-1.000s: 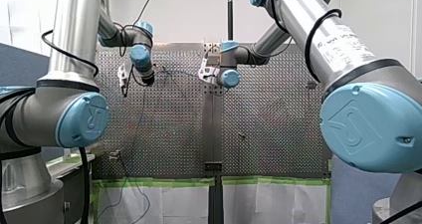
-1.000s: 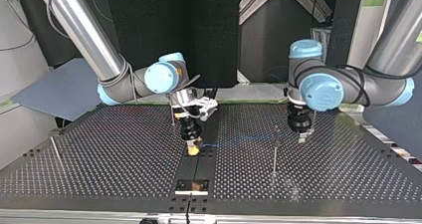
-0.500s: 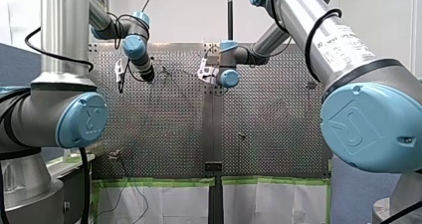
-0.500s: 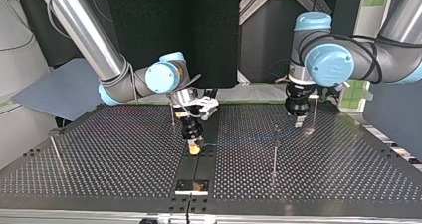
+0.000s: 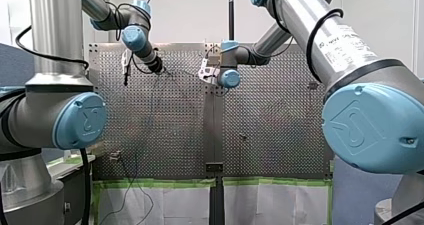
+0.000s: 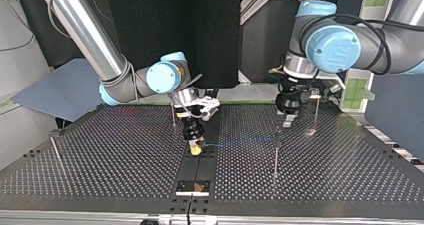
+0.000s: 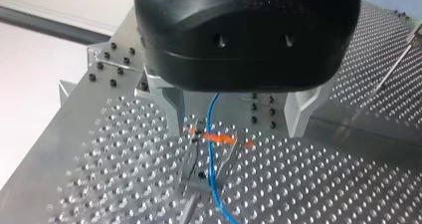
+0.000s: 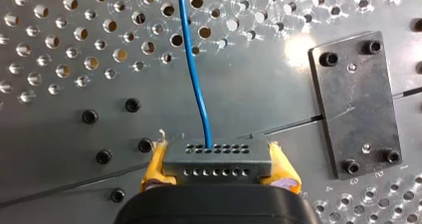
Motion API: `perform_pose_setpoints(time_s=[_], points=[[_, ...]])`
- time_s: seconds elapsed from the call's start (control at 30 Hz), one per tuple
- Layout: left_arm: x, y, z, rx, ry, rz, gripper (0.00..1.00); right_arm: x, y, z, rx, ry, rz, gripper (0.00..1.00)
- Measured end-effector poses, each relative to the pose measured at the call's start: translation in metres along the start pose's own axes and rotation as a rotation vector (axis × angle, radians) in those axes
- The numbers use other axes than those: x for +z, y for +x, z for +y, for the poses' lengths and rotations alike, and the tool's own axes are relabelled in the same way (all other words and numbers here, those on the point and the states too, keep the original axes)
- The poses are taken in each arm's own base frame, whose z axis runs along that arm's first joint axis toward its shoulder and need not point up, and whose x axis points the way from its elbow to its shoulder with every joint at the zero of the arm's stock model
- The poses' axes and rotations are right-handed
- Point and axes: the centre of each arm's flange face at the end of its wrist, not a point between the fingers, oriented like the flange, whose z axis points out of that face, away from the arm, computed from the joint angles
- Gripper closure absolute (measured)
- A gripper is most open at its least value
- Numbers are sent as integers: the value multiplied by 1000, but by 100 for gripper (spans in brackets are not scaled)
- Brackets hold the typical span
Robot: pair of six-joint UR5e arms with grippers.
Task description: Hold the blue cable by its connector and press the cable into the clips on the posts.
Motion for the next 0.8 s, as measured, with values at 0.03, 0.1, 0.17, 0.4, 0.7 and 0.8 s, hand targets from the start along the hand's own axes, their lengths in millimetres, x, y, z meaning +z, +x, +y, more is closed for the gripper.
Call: perform_pose_setpoints(time_s=[0.03,0.1,0.17,0.4,0.7,0.8], points=[[0,0,-1,1,5,1,0,0,0,0,0,0,0,100],[-1,1,-4,2,14,1,0,0,0,0,0,0,-1,100],[-2,1,-6,3,19,1,0,0,0,0,0,0,-1,100],[-3,1,-10,2,27,-3,0,0,0,-1,0,1,-2,100],[-2,0,-13,-6,30,-18,0,-1,-1,-2,0,2,-2,100],[-2,0,-13,-6,30,-19,0,-1,-1,-2,0,2,-3,100]])
